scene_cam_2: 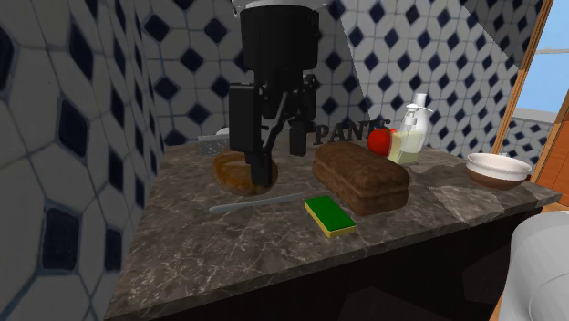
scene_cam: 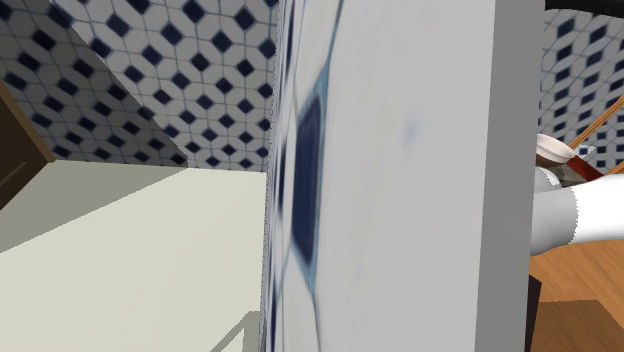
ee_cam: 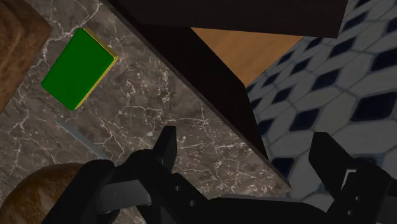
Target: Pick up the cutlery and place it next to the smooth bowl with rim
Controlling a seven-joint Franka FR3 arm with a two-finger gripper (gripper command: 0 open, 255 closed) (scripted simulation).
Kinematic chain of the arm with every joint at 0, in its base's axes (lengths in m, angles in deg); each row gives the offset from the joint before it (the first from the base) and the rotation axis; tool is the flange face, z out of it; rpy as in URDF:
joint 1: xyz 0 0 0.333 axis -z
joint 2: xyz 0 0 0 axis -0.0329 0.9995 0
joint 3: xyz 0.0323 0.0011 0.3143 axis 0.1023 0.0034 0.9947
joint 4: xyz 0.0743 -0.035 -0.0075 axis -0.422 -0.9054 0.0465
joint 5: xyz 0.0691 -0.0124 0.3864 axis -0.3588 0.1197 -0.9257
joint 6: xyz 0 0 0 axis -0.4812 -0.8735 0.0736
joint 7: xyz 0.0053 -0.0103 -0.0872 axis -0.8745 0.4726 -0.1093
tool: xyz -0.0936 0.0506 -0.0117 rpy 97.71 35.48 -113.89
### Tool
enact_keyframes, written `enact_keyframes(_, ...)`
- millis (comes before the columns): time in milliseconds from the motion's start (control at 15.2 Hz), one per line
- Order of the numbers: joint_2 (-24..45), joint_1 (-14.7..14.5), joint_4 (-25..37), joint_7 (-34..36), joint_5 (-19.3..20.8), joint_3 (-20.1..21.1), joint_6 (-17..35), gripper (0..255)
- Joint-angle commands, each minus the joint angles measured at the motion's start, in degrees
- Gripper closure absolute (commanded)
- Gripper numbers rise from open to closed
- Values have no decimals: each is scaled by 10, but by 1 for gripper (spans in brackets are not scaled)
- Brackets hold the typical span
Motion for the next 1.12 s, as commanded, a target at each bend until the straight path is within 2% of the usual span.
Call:
enact_keyframes(0, 0, 0, 0, 0, 0, 0, 0, 0)
enact_keyframes(528, 48, 1, -39, -205, 69, -122, 94, 0)
enact_keyframes(792, 103, -3, -32, -307, 92, -183, 145, 0)
enact_keyframes(1056, 176, -15, -7, -411, 99, -242, 196, 0)
